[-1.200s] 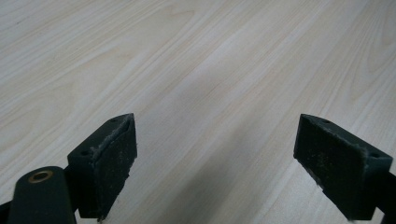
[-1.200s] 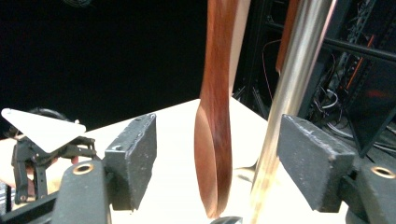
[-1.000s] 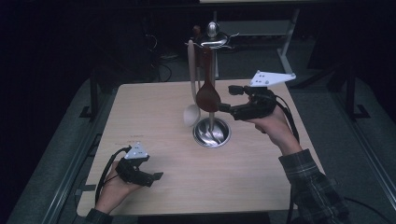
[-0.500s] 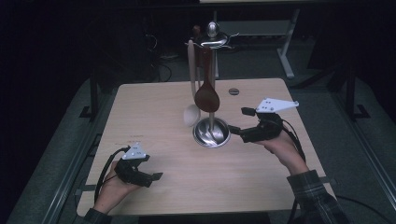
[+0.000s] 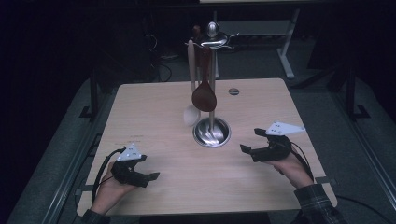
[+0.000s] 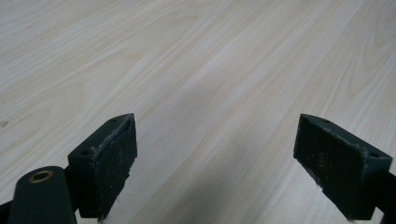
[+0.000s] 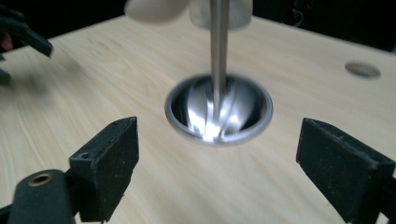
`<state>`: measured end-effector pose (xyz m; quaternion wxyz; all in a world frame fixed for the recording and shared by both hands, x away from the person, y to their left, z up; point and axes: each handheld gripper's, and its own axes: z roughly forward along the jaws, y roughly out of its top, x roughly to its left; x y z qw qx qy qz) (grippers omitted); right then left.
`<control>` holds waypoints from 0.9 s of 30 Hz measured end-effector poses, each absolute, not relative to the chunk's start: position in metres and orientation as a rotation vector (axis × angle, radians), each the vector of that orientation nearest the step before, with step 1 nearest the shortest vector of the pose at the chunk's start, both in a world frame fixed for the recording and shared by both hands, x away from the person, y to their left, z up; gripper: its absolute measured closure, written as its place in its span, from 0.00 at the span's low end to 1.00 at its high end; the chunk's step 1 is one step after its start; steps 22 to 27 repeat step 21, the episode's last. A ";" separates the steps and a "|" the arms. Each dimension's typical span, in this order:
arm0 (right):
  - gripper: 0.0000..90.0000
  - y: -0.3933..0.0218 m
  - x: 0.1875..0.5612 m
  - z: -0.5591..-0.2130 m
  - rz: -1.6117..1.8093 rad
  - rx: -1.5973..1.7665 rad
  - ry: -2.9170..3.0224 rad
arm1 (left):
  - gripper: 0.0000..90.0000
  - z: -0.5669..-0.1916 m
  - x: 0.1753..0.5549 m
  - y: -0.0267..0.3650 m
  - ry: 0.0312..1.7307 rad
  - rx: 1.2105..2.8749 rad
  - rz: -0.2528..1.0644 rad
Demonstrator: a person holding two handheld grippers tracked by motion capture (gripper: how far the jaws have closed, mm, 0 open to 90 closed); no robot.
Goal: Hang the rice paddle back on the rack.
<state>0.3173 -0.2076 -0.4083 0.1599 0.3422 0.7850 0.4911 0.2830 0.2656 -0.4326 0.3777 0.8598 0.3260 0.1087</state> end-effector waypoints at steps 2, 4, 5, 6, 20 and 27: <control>0.13 -0.211 0.314 -0.417 1.377 0.996 2.245 | 0.15 -0.434 0.283 0.266 0.841 2.186 0.282; 0.13 -0.213 0.310 -0.426 1.339 1.014 2.233 | 0.15 -0.434 0.283 0.267 0.841 2.190 0.291; 0.13 -0.214 0.308 -0.430 1.319 1.026 2.232 | 0.15 -0.434 0.283 0.268 0.844 2.187 0.294; 0.13 -0.215 0.307 -0.434 1.308 1.021 2.239 | 0.15 -0.434 0.283 0.269 0.844 2.184 0.296; 0.09 -0.229 0.300 -0.458 1.210 1.085 2.265 | 0.15 -0.439 0.284 0.273 0.865 2.184 0.312; 0.09 -0.229 0.300 -0.458 1.210 1.086 2.262 | 0.15 -0.439 0.285 0.273 0.864 2.190 0.312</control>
